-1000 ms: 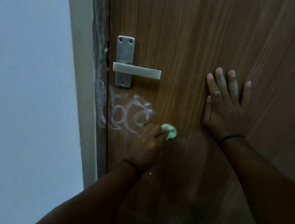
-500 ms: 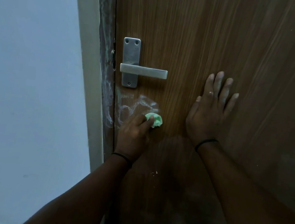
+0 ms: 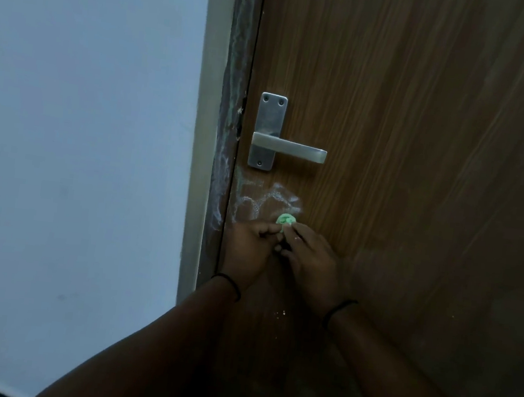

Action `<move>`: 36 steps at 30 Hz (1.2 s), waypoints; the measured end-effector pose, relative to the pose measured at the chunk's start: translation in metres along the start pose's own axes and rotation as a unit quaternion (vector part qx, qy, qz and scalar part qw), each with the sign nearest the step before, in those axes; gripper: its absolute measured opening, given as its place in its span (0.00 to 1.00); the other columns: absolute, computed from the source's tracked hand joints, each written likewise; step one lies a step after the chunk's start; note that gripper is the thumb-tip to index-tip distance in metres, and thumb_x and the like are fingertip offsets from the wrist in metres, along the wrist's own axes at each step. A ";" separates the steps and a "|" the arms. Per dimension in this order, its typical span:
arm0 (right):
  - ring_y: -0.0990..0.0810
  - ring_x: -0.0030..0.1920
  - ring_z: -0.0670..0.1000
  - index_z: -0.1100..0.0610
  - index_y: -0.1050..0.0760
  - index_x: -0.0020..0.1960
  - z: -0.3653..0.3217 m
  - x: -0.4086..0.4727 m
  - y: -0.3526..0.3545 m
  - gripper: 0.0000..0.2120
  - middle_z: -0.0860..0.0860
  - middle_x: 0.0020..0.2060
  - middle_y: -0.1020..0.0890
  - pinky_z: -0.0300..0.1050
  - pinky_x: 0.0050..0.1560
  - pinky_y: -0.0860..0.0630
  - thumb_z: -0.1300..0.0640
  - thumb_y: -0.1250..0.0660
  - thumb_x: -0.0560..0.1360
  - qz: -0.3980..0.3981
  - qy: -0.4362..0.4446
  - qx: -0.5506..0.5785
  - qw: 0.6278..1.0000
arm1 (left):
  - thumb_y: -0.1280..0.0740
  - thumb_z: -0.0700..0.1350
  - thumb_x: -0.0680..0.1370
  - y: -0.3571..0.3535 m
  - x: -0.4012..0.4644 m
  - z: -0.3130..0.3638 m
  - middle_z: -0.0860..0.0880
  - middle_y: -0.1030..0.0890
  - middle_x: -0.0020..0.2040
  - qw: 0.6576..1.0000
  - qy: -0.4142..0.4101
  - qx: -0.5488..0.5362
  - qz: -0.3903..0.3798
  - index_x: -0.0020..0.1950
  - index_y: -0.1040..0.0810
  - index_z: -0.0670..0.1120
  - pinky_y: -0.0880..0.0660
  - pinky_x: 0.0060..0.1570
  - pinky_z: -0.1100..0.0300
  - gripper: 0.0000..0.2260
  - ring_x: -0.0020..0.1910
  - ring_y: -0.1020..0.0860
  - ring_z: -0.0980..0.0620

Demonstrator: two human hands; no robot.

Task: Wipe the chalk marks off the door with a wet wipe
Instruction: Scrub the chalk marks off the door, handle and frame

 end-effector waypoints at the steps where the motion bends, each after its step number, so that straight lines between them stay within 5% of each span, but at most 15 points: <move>1: 0.18 0.51 0.59 0.64 0.21 0.59 -0.001 0.005 0.005 0.14 0.60 0.54 0.19 0.43 0.55 0.24 0.61 0.31 0.74 0.005 -0.005 0.004 1.000 | 0.33 0.33 0.77 -0.002 0.000 -0.001 0.45 0.15 0.48 1.000 0.009 -0.003 -0.022 0.54 0.17 0.38 0.21 0.46 0.64 0.08 0.44 0.17 0.56; 5: 0.20 0.47 0.57 0.62 0.21 0.48 -0.001 0.025 0.008 0.08 0.57 0.46 0.20 0.50 0.47 0.22 0.59 0.36 0.78 -0.048 -0.028 0.020 0.998 | 0.32 0.34 0.76 0.009 -0.005 -0.001 0.47 0.16 0.49 0.999 0.005 0.051 -0.011 0.55 0.17 0.40 0.24 0.46 0.71 0.09 0.43 0.19 0.64; 8: 0.22 0.48 0.55 0.61 0.22 0.50 0.008 0.025 0.007 0.03 0.56 0.48 0.21 0.48 0.48 0.24 0.62 0.34 0.77 -0.066 -0.072 0.005 0.995 | 0.31 0.36 0.75 0.033 -0.009 -0.006 0.47 0.15 0.45 0.991 0.005 0.125 0.048 0.49 0.15 0.42 0.22 0.47 0.62 0.07 0.43 0.18 0.55; 11: 0.23 0.46 0.51 0.58 0.23 0.54 0.022 0.029 0.027 0.07 0.54 0.49 0.23 0.43 0.44 0.27 0.63 0.32 0.76 0.022 -0.155 0.026 0.987 | 0.32 0.39 0.76 0.051 -0.015 -0.019 0.49 0.18 0.37 0.983 0.018 0.173 0.054 0.41 0.16 0.43 0.23 0.42 0.58 0.06 0.37 0.20 0.51; 14: 0.25 0.46 0.49 0.60 0.22 0.57 0.011 0.043 0.030 0.10 0.55 0.51 0.23 0.41 0.44 0.26 0.64 0.33 0.76 0.071 -0.142 0.019 0.987 | 0.32 0.43 0.77 0.062 -0.020 -0.034 0.51 0.16 0.40 0.981 0.059 0.174 0.065 0.45 0.15 0.46 0.23 0.42 0.60 0.06 0.39 0.19 0.54; 20: 0.22 0.48 0.55 0.63 0.19 0.53 -0.011 0.023 -0.005 0.07 0.58 0.52 0.22 0.50 0.48 0.21 0.64 0.33 0.76 -0.067 -0.079 0.008 0.995 | 0.32 0.42 0.77 0.064 -0.020 -0.047 0.51 0.15 0.41 0.979 0.087 0.174 0.069 0.44 0.15 0.47 0.24 0.45 0.62 0.07 0.42 0.18 0.53; 24: 0.27 0.45 0.37 0.64 0.21 0.48 0.009 0.034 0.022 0.03 0.52 0.46 0.23 0.30 0.50 0.28 0.64 0.32 0.76 0.049 -0.136 0.062 0.988 | 0.32 0.44 0.77 0.066 -0.017 -0.057 0.51 0.15 0.39 0.977 0.117 0.164 0.074 0.42 0.15 0.49 0.20 0.46 0.55 0.07 0.40 0.18 0.53; 28: 0.22 0.50 0.54 0.63 0.21 0.53 -0.027 0.033 -0.006 0.07 0.57 0.52 0.23 0.47 0.48 0.21 0.62 0.32 0.76 -0.026 -0.070 0.005 0.997 | 0.31 0.48 0.75 0.067 -0.020 -0.069 0.54 0.17 0.33 0.973 0.147 0.166 0.070 0.35 0.17 0.51 0.19 0.43 0.53 0.09 0.36 0.18 0.54; 31: 0.23 0.48 0.55 0.63 0.20 0.50 -0.029 0.010 -0.023 0.05 0.56 0.49 0.22 0.53 0.43 0.20 0.61 0.31 0.77 -0.089 -0.059 0.004 0.994 | 0.30 0.46 0.75 0.072 -0.020 -0.074 0.54 0.17 0.31 0.973 0.151 0.155 0.080 0.32 0.18 0.53 0.18 0.42 0.50 0.10 0.35 0.18 0.53; 36: 0.21 0.47 0.57 0.62 0.21 0.50 -0.018 0.010 -0.015 0.07 0.56 0.48 0.22 0.52 0.46 0.20 0.60 0.35 0.77 -0.002 -0.096 0.064 0.993 | 0.31 0.48 0.74 0.077 -0.021 -0.078 0.58 0.17 0.33 0.976 0.129 0.148 0.095 0.35 0.18 0.60 0.18 0.42 0.51 0.09 0.35 0.18 0.56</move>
Point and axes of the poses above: each hand's wrist, its own x-axis towards the middle knuckle, its own y-axis out of the back of the hand, z = x × y, the point moved 8 cm from there along x, towards the middle knuckle
